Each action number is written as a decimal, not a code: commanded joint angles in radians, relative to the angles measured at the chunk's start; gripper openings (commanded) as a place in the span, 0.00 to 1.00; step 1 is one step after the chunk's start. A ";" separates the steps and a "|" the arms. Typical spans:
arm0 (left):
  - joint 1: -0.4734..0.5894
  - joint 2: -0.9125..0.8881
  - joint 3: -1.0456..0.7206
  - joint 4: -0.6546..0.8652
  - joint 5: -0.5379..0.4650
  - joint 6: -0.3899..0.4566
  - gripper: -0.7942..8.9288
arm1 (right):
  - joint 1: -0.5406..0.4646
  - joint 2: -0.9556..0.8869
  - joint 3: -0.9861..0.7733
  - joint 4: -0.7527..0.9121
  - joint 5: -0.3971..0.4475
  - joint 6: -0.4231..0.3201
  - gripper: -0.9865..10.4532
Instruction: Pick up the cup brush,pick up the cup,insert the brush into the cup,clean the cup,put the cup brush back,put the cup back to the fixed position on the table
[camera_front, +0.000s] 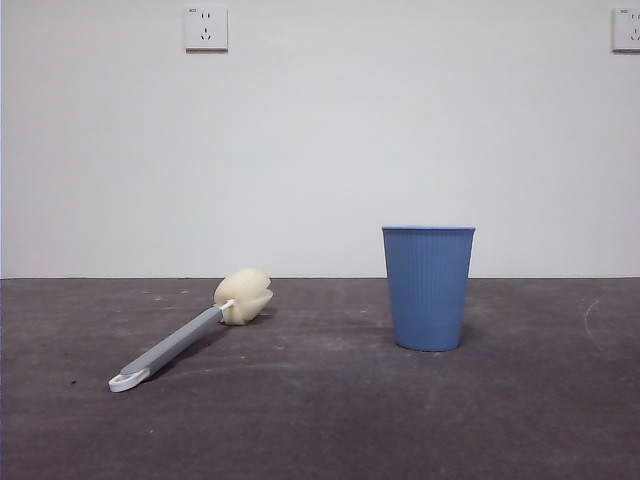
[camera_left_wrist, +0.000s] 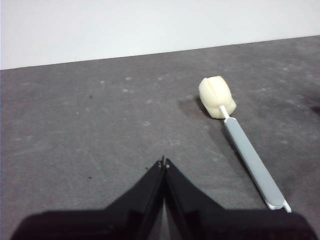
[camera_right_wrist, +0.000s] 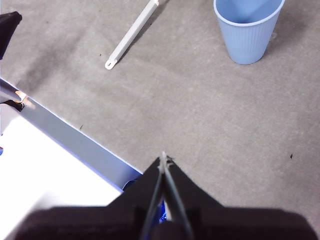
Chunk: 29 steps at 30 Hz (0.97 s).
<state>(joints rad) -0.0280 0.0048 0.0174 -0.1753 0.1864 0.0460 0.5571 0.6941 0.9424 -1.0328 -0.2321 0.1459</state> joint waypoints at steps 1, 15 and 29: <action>0.003 -0.002 -0.014 0.006 0.003 -0.021 0.08 | 0.002 -0.001 0.002 0.003 0.003 0.006 0.09; 0.003 -0.002 -0.014 0.009 0.000 -0.021 0.08 | 0.002 -0.001 0.002 0.003 0.003 0.006 0.09; 0.003 -0.002 -0.014 0.009 0.000 -0.021 0.08 | -0.032 -0.074 0.001 0.109 0.106 -0.113 0.09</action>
<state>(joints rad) -0.0277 0.0048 0.0174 -0.1734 0.1860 0.0322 0.5301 0.6388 0.9424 -0.9562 -0.1402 0.0677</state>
